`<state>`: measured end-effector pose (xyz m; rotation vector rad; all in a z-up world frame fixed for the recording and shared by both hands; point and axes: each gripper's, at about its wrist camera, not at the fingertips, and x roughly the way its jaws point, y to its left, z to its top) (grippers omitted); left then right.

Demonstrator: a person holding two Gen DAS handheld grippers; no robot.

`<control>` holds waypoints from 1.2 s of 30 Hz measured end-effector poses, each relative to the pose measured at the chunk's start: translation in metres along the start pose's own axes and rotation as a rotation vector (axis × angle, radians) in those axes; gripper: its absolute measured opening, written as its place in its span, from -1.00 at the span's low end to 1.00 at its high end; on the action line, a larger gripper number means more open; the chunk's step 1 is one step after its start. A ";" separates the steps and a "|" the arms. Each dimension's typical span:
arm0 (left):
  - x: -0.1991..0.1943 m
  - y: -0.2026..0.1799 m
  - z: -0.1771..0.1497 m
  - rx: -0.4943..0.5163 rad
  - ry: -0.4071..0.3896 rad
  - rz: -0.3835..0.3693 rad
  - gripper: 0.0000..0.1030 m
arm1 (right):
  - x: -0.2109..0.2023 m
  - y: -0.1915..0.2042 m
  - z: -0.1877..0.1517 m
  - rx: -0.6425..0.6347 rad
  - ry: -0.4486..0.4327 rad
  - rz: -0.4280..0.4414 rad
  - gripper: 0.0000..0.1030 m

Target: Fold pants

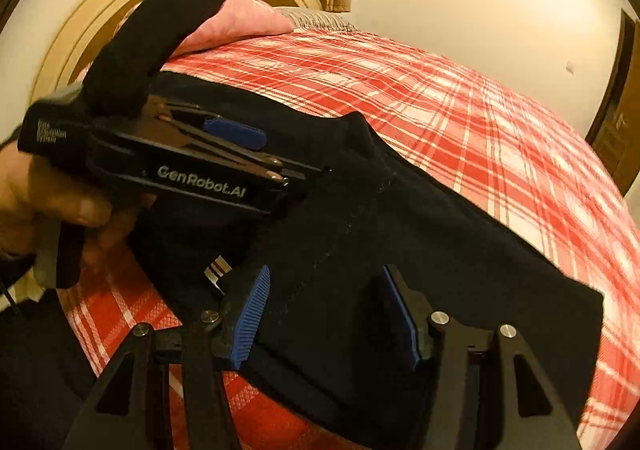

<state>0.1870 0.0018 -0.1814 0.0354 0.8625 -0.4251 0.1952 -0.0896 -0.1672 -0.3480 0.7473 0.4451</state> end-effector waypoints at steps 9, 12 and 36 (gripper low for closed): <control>-0.016 0.004 0.000 -0.009 -0.021 0.002 0.49 | -0.007 -0.001 0.001 -0.004 -0.017 0.009 0.14; -0.042 0.019 -0.002 -0.007 -0.066 0.045 0.50 | -0.020 0.003 0.001 -0.013 -0.076 0.036 0.14; -0.101 0.213 -0.086 -0.462 -0.137 0.216 0.58 | -0.045 0.029 -0.005 -0.060 -0.163 0.055 0.15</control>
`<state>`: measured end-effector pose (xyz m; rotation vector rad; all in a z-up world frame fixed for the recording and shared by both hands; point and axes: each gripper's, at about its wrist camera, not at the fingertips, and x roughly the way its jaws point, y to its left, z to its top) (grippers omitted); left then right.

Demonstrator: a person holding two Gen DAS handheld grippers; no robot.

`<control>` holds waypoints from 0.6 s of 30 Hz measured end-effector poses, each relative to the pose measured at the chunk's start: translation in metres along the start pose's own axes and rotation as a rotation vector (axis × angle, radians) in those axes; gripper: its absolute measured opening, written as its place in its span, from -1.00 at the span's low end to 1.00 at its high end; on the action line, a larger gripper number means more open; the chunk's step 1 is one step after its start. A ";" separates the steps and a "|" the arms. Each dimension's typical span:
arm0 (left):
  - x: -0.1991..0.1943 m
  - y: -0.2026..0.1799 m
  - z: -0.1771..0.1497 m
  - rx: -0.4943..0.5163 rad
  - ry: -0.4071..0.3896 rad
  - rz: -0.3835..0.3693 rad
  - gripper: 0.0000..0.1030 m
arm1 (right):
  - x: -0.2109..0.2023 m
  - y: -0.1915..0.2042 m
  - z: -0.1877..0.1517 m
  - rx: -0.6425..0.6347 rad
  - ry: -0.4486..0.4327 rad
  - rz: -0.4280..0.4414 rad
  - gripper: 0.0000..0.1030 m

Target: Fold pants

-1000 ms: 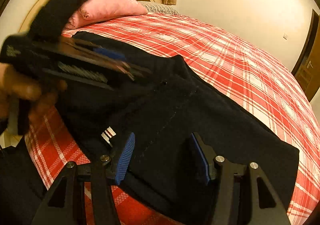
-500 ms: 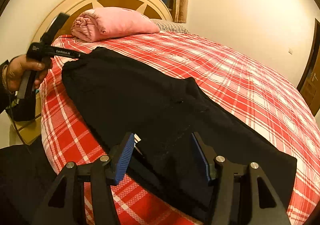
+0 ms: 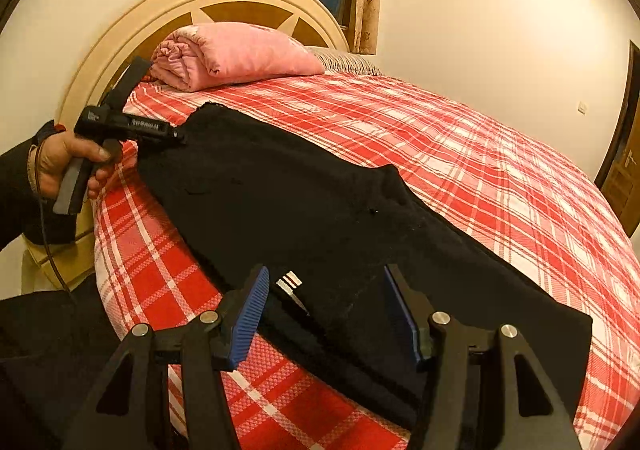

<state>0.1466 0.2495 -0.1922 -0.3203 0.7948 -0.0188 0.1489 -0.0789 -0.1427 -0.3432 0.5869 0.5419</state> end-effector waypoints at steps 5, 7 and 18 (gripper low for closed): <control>0.008 -0.009 0.000 0.062 0.025 0.006 0.44 | -0.001 0.003 -0.001 -0.005 -0.007 0.004 0.15; 0.003 -0.011 -0.002 0.061 0.028 -0.021 0.17 | -0.001 0.003 -0.002 -0.008 -0.004 0.002 0.15; 0.008 -0.003 -0.001 0.028 -0.001 -0.071 0.23 | -0.011 -0.007 -0.002 0.011 -0.024 -0.013 0.15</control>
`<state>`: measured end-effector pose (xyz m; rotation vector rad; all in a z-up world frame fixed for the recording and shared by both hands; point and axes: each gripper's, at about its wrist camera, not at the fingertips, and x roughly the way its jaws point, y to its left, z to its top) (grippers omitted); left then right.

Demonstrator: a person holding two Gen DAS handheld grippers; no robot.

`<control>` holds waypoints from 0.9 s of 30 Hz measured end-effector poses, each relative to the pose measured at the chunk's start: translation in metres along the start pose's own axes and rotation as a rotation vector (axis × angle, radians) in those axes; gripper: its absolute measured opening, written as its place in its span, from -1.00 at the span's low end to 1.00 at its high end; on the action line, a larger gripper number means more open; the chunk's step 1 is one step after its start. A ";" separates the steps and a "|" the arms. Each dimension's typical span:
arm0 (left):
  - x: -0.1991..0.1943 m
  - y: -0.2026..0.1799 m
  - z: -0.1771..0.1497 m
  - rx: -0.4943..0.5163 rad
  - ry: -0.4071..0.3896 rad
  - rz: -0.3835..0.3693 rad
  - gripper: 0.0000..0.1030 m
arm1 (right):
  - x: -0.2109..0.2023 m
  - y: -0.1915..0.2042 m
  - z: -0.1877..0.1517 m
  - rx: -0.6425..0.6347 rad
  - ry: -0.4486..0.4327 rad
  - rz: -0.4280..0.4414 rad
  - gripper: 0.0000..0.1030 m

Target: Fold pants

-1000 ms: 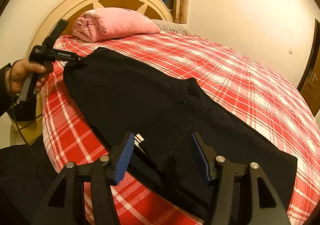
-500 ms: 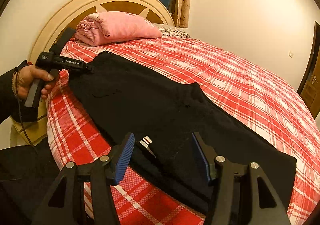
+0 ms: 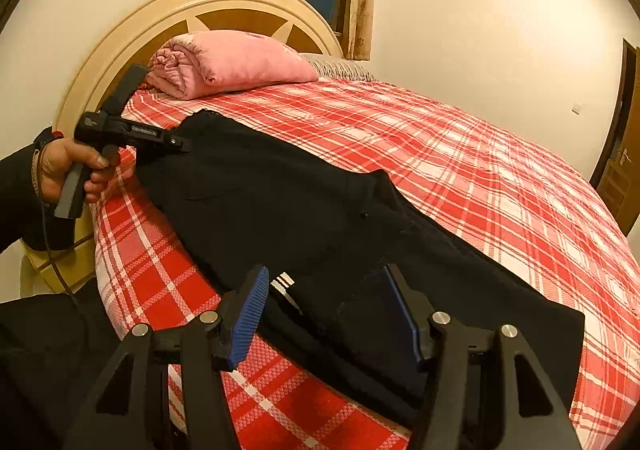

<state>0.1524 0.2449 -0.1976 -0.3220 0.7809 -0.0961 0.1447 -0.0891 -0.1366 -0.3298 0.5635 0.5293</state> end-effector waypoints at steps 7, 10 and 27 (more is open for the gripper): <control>-0.018 -0.009 0.006 0.007 0.001 -0.098 -0.55 | -0.007 -0.024 -0.010 0.038 0.002 -0.046 0.16; -0.038 -0.026 0.011 0.027 -0.051 -0.124 -0.57 | -0.015 -0.040 -0.015 0.078 0.000 -0.074 0.16; -0.075 -0.174 0.044 0.188 -0.128 -0.385 -0.61 | -0.074 -0.150 -0.049 0.320 -0.042 -0.247 0.22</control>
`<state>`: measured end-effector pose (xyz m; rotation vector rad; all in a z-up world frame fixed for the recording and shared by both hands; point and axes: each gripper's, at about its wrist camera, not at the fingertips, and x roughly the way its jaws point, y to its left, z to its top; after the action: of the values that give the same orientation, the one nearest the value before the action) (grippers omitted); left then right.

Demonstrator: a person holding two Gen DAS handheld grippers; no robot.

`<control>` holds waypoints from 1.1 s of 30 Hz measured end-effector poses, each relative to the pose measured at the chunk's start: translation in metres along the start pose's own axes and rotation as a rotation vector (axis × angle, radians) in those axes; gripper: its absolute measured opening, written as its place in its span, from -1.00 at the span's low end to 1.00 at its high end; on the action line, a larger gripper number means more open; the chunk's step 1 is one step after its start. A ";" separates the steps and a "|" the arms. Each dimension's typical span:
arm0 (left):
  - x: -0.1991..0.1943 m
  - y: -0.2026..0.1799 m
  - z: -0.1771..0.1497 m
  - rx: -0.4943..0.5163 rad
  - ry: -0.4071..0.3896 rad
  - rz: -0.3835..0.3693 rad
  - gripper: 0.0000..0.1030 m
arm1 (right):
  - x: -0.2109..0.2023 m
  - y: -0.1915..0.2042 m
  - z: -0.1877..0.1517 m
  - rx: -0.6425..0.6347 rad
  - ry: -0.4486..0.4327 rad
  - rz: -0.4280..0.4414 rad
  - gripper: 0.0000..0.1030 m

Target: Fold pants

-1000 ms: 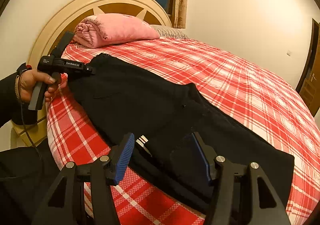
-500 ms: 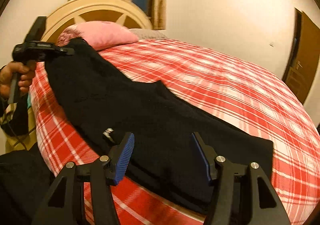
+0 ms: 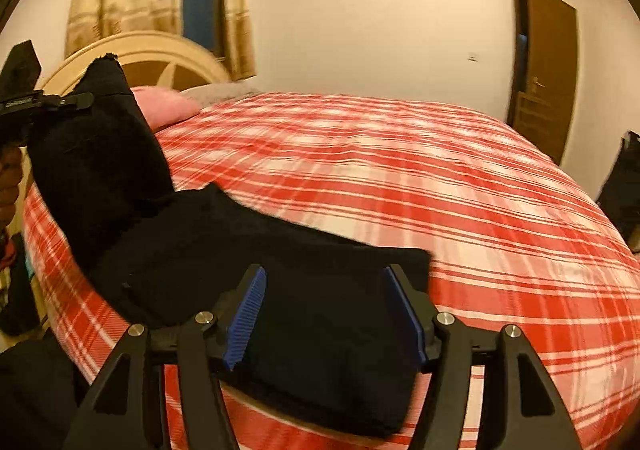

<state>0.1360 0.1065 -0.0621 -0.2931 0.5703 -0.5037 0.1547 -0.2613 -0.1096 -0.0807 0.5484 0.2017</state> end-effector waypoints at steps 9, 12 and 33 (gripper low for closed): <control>0.062 -0.092 0.005 0.130 0.089 -0.131 -0.61 | -0.005 -0.058 -0.017 0.134 0.025 -0.074 0.24; 0.090 -0.121 -0.003 0.179 0.141 -0.150 -0.61 | -0.002 -0.074 -0.021 0.195 0.040 -0.089 0.24; 0.190 -0.219 -0.096 0.335 0.432 -0.174 -0.36 | 0.009 -0.106 -0.036 0.405 0.064 0.036 0.25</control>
<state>0.1377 -0.1897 -0.1360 0.0927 0.8694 -0.8290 0.1662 -0.3678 -0.1422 0.3171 0.6456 0.1203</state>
